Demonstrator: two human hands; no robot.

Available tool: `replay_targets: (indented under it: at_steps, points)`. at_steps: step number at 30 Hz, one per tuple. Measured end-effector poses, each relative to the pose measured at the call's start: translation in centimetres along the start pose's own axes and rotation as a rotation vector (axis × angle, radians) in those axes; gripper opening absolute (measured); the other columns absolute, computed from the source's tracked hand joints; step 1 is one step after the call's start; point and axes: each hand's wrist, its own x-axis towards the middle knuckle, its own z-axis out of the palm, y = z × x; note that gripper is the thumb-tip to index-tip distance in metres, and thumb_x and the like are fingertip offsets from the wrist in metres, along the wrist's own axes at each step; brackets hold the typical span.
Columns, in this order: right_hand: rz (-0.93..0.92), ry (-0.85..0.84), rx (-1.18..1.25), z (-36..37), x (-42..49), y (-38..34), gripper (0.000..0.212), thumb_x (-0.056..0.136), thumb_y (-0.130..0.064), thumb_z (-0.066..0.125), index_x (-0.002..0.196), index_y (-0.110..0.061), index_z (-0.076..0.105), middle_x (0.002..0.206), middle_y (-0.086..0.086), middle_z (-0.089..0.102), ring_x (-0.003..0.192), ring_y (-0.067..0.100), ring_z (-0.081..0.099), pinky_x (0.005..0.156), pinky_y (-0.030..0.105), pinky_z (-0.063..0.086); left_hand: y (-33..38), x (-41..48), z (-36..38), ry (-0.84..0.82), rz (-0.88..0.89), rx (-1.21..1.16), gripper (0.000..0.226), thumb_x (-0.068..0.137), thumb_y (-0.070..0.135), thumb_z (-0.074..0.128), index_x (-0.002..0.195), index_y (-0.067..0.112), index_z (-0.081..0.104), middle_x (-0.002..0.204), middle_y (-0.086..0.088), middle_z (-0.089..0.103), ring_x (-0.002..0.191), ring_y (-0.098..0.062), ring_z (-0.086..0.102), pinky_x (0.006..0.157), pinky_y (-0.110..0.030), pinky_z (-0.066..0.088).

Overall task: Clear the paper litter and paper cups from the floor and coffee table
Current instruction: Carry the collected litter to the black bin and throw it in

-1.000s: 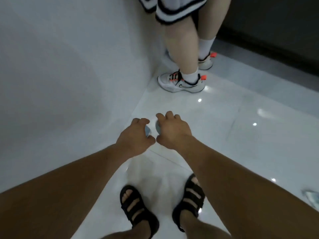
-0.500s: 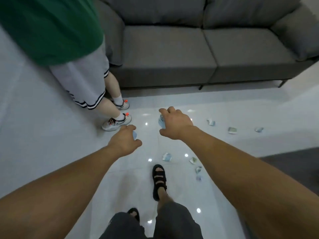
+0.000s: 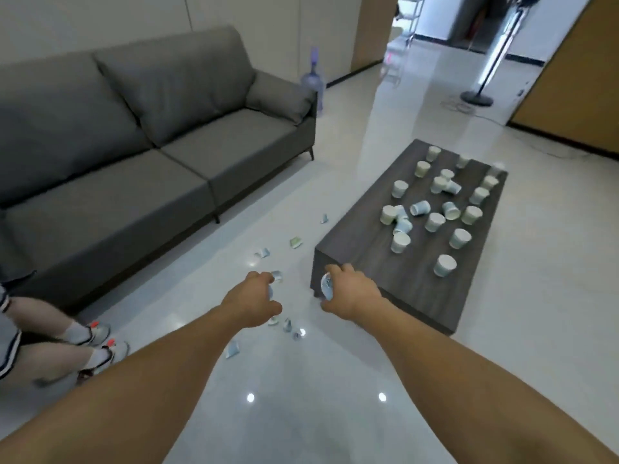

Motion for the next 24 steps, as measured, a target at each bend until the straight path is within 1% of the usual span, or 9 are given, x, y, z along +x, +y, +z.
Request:
replay_targets:
  at_steps: [3, 7, 10, 14, 17, 19, 21, 24]
  points:
    - [0.105, 0.058, 0.043, -1.1, -4.8, 8.9, 0.075, 0.081, -0.046, 0.068, 0.142, -0.021, 0.033, 0.134, 0.009, 0.043, 0.117, 0.031, 0.049, 0.09, 0.042, 0.047, 9.3, 0.0, 3.4, -0.014, 0.112, 0.07, 0.064, 0.083, 0.033, 0.065, 0.14, 0.022, 0.039, 0.14, -0.003, 0.04, 0.112, -0.024, 0.055, 0.081, -0.027, 0.044]
    - [0.248, 0.1, 0.081, -2.2, -12.4, 21.5, 0.075, 0.078, -0.046, 0.069, 0.14, -0.023, 0.035, 0.132, 0.007, 0.045, 0.115, 0.031, 0.051, 0.088, 0.041, 0.048, 22.1, -0.7, 9.3, -0.071, 0.255, 0.164, 0.066, 0.082, 0.036, 0.067, 0.14, 0.019, 0.039, 0.14, -0.004, 0.04, 0.115, -0.026, 0.054, 0.09, -0.032, 0.046]
    - [0.354, 0.133, 0.12, -2.6, -17.7, 30.2, 0.072, 0.078, -0.044, 0.07, 0.137, -0.022, 0.036, 0.13, 0.007, 0.047, 0.112, 0.029, 0.052, 0.084, 0.037, 0.046, 31.0, -1.5, 14.1, -0.118, 0.384, 0.238, 0.068, 0.079, 0.037, 0.066, 0.14, 0.02, 0.04, 0.138, -0.004, 0.041, 0.114, -0.027, 0.054, 0.089, -0.034, 0.045]
    - [0.46, 0.134, 0.169, -3.0, -23.1, 39.5, 0.078, 0.082, -0.044, 0.068, 0.146, -0.021, 0.03, 0.135, 0.009, 0.043, 0.116, 0.03, 0.05, 0.089, 0.039, 0.047, 41.4, -1.5, 19.2, -0.165, 0.517, 0.284, 0.066, 0.081, 0.036, 0.065, 0.14, 0.021, 0.04, 0.14, -0.003, 0.041, 0.117, -0.025, 0.052, 0.091, -0.034, 0.044]
    - [0.54, 0.147, 0.205, -3.2, -25.7, 45.7, 0.08, 0.083, -0.044, 0.066, 0.148, -0.021, 0.026, 0.137, 0.009, 0.041, 0.117, 0.031, 0.048, 0.089, 0.039, 0.045, 48.4, -1.0, 22.4, -0.191, 0.598, 0.298, 0.063, 0.081, 0.032, 0.065, 0.138, 0.019, 0.041, 0.137, -0.005, 0.043, 0.115, -0.025, 0.053, 0.088, -0.033, 0.044]
    - [0.599, 0.14, 0.239, -3.4, -26.5, 49.7, 0.08, 0.083, -0.043, 0.066, 0.149, -0.021, 0.026, 0.137, 0.009, 0.04, 0.118, 0.03, 0.048, 0.09, 0.038, 0.046, 52.7, -0.2, 24.7, -0.22, 0.642, 0.293, 0.066, 0.079, 0.031, 0.066, 0.139, 0.02, 0.04, 0.138, -0.004, 0.042, 0.114, -0.024, 0.053, 0.085, -0.03, 0.043]
    - [0.647, 0.135, 0.27, -3.7, -26.7, 53.5, 0.079, 0.083, -0.042, 0.066, 0.148, -0.021, 0.026, 0.137, 0.008, 0.04, 0.118, 0.03, 0.048, 0.088, 0.037, 0.045, 56.9, 1.3, 26.9, -0.253, 0.688, 0.309, 0.068, 0.079, 0.033, 0.066, 0.14, 0.021, 0.039, 0.14, -0.003, 0.041, 0.113, -0.023, 0.054, 0.083, -0.028, 0.042]
    - [0.707, 0.144, 0.286, -5.1, -26.0, 59.9, 0.08, 0.082, -0.042, 0.066, 0.148, -0.022, 0.026, 0.137, 0.007, 0.041, 0.118, 0.029, 0.048, 0.086, 0.036, 0.044, 63.5, 4.8, 30.1, -0.298, 0.729, 0.324, 0.069, 0.079, 0.033, 0.065, 0.141, 0.022, 0.038, 0.14, -0.003, 0.04, 0.113, -0.022, 0.053, 0.084, -0.028, 0.043]
